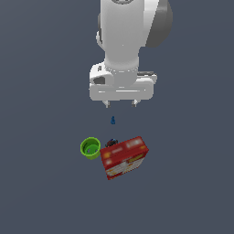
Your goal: Pick up a designated object from a clutter of objects.
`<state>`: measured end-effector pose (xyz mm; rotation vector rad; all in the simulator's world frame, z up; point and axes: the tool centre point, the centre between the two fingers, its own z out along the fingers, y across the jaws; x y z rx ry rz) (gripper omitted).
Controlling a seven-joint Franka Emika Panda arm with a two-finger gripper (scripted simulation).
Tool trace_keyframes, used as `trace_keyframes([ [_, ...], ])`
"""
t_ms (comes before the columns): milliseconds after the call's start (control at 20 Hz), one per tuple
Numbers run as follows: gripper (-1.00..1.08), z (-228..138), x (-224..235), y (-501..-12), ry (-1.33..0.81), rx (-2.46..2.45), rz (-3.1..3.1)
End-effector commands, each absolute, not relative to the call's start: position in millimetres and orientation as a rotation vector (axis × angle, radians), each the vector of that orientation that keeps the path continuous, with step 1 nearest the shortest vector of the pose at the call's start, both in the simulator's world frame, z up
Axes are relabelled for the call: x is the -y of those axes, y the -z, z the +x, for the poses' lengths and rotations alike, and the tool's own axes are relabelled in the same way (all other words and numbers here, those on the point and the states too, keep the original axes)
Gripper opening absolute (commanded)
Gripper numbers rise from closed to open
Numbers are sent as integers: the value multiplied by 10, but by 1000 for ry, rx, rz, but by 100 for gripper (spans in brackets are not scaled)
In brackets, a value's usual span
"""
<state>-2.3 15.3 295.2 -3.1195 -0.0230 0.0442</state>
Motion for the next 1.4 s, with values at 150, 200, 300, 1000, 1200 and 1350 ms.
trace_keyframes([
  [150, 100, -7, -164, -2964, -37, 32, -3117],
  [200, 100, 4, -172, -2974, -31, 39, -3116],
  [300, 100, 30, -194, -3004, -17, 59, -3112],
  [1000, 100, 99, -193, -2910, -5, 10, -3109],
  [1200, 100, 157, -163, -2739, -6, -84, -3107],
  [1350, 100, 209, -132, -2566, -7, -179, -3104],
])
